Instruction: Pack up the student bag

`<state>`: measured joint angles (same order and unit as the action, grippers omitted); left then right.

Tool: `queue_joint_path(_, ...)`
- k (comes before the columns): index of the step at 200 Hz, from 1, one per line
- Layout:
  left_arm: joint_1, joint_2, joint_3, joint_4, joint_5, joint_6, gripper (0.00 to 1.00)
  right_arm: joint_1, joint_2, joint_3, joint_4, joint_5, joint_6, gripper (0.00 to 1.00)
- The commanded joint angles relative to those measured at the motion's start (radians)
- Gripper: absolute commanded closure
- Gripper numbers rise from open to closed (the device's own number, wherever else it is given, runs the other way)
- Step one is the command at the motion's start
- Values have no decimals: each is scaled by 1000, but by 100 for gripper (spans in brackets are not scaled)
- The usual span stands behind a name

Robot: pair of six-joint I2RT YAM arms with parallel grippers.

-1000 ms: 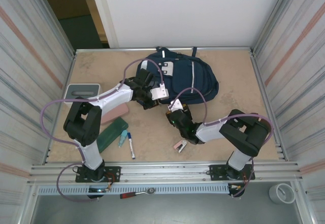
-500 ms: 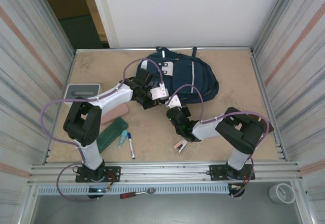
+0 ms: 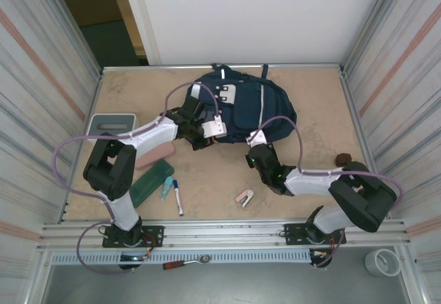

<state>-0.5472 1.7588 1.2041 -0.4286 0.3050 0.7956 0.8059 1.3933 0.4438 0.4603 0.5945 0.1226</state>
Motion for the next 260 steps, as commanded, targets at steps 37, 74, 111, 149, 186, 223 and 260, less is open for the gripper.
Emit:
queue_joint_path(37, 32, -70, -57, 66, -20, 48, 100, -260, -191, -40, -230, -361, 207, 100)
queue_joint_path(74, 29, -59, -52, 82, -24, 28, 89, -307, -208, -18, -242, -600, 215, 100)
queue_joint_path(111, -38, -115, -93, 151, -20, 7, 56, -325, -204, 12, -231, -720, 244, 100)
queue_joint_path(149, -159, -136, -128, 277, -51, 22, 37, -335, -191, 26, -206, -773, 276, 100)
queue_joint_path(186, -252, -17, -38, 297, -117, 64, 35, -336, -187, 26, -175, -815, 317, 100)
queue_joint_path(223, -272, 80, 5, 381, -149, 83, 40, -336, -201, 18, -167, -847, 341, 100)
queue_joint_path(260, -262, 98, 0, 412, -163, 88, 74, -345, -225, 10, -239, -787, 343, 100)
